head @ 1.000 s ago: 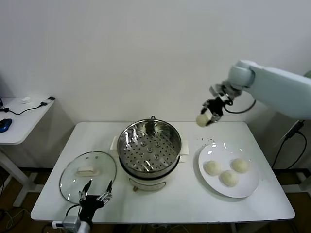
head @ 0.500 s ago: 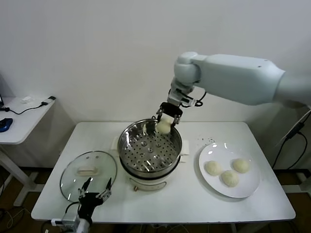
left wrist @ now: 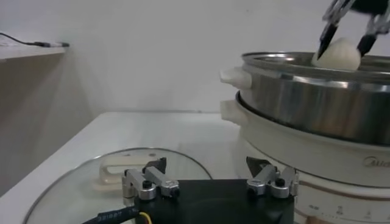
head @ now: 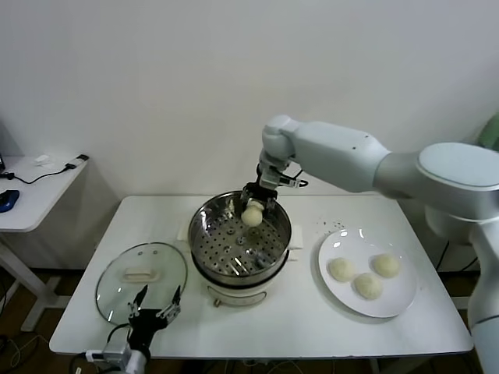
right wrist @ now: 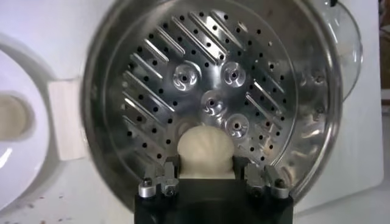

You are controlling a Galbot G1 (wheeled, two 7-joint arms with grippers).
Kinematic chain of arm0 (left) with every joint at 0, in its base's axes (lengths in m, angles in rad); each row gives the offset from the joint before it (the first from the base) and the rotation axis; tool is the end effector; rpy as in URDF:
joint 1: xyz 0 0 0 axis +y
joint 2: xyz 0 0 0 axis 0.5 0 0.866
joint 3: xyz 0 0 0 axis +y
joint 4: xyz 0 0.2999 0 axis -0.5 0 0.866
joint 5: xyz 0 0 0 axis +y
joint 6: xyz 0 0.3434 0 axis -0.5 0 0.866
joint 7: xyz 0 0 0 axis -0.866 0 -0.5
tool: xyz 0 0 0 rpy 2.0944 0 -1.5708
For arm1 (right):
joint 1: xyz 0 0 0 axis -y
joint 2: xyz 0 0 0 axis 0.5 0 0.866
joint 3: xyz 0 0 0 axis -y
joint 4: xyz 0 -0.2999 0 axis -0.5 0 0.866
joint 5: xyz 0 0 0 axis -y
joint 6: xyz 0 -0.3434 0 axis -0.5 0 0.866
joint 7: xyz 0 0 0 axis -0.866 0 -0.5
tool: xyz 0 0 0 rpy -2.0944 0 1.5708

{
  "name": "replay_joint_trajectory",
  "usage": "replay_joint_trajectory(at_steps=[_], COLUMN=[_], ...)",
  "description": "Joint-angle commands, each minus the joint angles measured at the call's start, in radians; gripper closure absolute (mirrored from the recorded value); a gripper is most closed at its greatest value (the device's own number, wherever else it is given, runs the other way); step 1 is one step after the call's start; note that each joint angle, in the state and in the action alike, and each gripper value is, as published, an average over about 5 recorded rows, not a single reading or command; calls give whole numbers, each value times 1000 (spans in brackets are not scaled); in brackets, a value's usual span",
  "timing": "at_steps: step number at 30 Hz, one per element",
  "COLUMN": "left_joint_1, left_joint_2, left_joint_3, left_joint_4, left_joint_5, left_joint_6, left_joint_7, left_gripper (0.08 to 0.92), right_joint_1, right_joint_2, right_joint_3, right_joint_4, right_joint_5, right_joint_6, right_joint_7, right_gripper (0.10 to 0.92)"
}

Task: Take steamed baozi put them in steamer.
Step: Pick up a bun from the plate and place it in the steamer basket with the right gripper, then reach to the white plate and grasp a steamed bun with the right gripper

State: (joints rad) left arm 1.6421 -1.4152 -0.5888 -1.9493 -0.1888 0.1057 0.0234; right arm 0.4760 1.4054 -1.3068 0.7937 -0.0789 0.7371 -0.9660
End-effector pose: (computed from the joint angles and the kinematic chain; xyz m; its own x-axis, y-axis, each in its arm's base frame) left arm 0.1697 0.0474 -0.3173 -0.9501 0.0230 0.3110 0.0155 0.9995 -0.0265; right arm 0.5686 0.1444 -0.0900 -0.0704 -0.2707 0.9601 -0.1733 -0.9445 -0.2791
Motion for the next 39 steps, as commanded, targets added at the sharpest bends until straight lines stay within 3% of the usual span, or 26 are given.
replay_joint_trajectory(at_steps=[1,5,13,18,23,26,29,32,39], left_joint_1=[0,1,4,8,14,17,19,20,17], left_joint_2=[0,0,-1,-4,-4,-4,-1,3,10], left_joint_3=[-1,-2,-2,-1,3,3,3,4,6], left_joint_4=[2,2,-8,-15,-25,-29,-32,-31,-27], left_joint_5=[1,-3,-6,-5,-2,-1,-1,-1,-8], left_joint_6=[0,-1,-2,-2,0,1,0,0,2], left_joint_7=[-1,-3,-3,-2,0,1,1,1,2], left_gripper=[177,177,177,177,177,177,177,177,177], right_joint_1=[-105,-104,-56,36,237,351,454,540,679], right_joint_2=[59,88,77,21,-93,-201,-347,-469,-649], right_joint_3=[86,93,33,4,-140,-266,-396,-519,-775], right_joint_4=[-159,-204,-163,-70,85,190,302,386,640], right_joint_5=[-133,-112,64,200,487,667,746,746,799], right_joint_6=[58,63,72,90,48,-65,-284,-508,-833], right_joint_7=[81,73,5,-54,-129,-127,-107,-91,-43], right_gripper=[447,425,229,204,202,202,203,203,203])
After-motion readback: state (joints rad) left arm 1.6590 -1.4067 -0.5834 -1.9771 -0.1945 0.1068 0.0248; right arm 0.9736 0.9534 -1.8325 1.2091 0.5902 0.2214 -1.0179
